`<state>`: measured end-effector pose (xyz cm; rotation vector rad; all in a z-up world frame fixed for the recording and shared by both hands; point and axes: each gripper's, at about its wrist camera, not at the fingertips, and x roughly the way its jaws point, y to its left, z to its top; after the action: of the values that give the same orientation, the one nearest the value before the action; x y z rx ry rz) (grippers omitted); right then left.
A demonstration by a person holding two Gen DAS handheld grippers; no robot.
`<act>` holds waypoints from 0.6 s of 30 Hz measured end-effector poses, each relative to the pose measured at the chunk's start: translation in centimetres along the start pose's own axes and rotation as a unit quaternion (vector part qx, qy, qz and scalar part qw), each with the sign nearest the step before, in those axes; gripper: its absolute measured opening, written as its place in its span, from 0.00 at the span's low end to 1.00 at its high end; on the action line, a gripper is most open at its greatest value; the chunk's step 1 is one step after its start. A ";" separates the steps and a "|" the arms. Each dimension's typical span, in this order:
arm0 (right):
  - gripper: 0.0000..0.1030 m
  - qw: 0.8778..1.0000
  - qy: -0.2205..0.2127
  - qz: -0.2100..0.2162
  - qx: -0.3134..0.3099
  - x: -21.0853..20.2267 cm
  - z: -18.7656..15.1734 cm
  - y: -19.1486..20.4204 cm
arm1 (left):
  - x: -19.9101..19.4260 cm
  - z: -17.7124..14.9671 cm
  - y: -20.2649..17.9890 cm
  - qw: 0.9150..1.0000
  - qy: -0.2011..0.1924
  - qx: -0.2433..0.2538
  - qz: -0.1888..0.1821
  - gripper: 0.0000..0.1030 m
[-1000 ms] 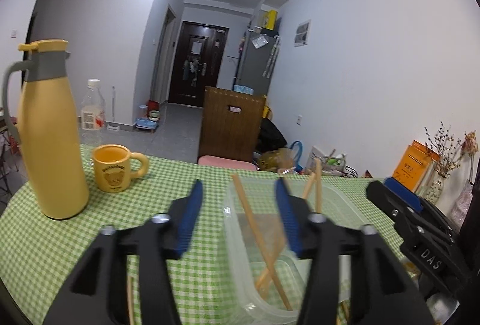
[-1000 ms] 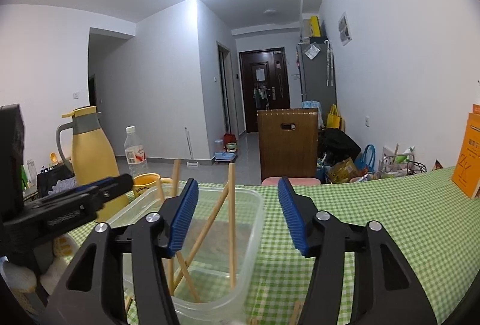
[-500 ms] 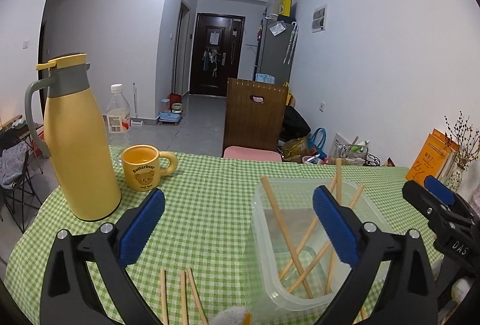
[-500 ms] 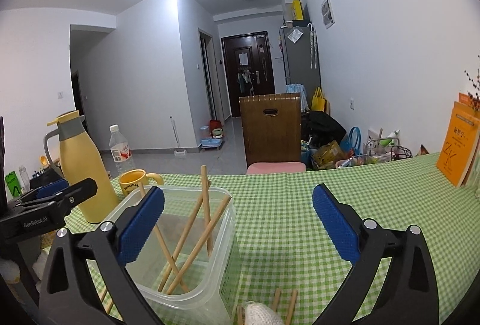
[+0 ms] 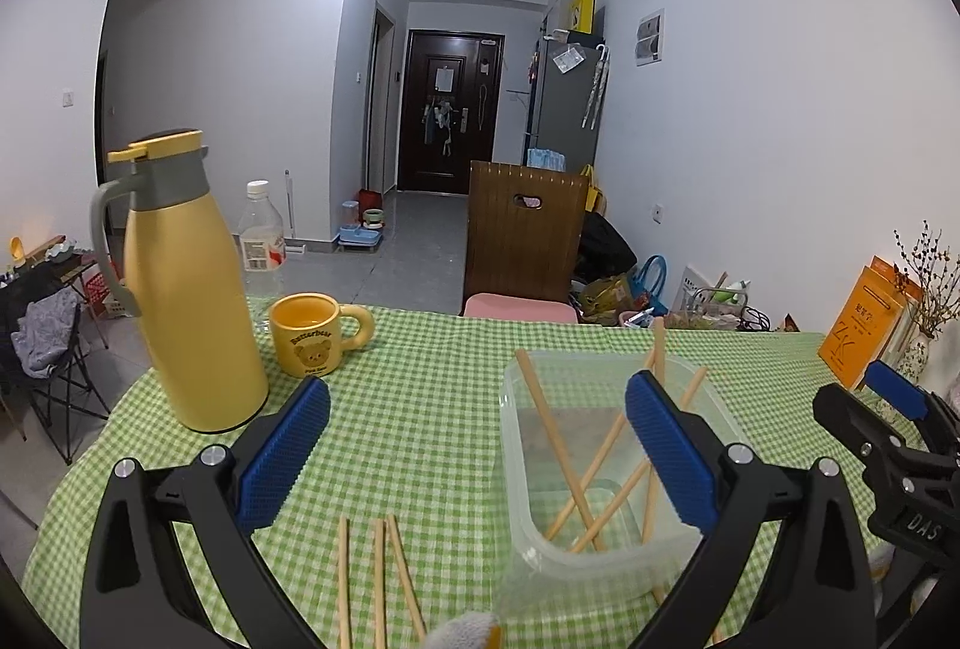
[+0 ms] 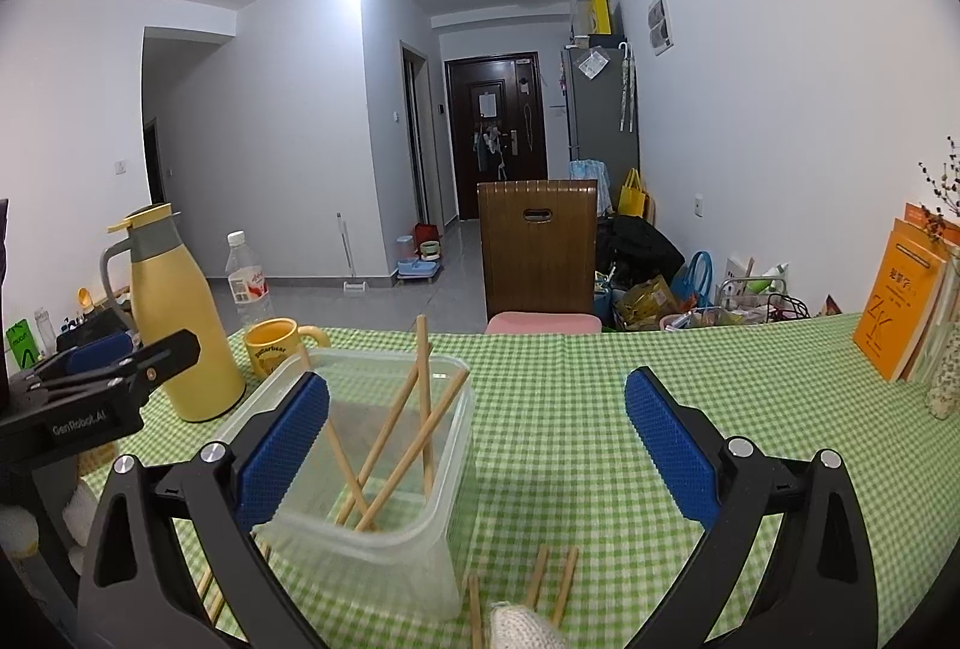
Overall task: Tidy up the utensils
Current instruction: 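Pull both tools back from the box over the remaining chopsticks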
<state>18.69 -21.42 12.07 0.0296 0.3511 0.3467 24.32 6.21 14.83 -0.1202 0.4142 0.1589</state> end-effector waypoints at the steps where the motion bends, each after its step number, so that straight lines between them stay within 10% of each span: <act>1: 0.93 1.000 0.000 -0.001 -0.001 -0.4 -0.1 0.0 | -0.5 -0.1 -0.1 1.000 0.000 0.001 0.001 0.93; 18: 0.93 0.999 0.031 -0.008 -0.003 -6.9 -5.3 0.8 | -8.4 -3.9 -0.2 1.000 0.003 0.020 0.004 0.93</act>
<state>10.56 -23.18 9.43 0.0111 0.4114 0.3336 15.21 4.38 14.78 -0.0793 0.4240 0.1570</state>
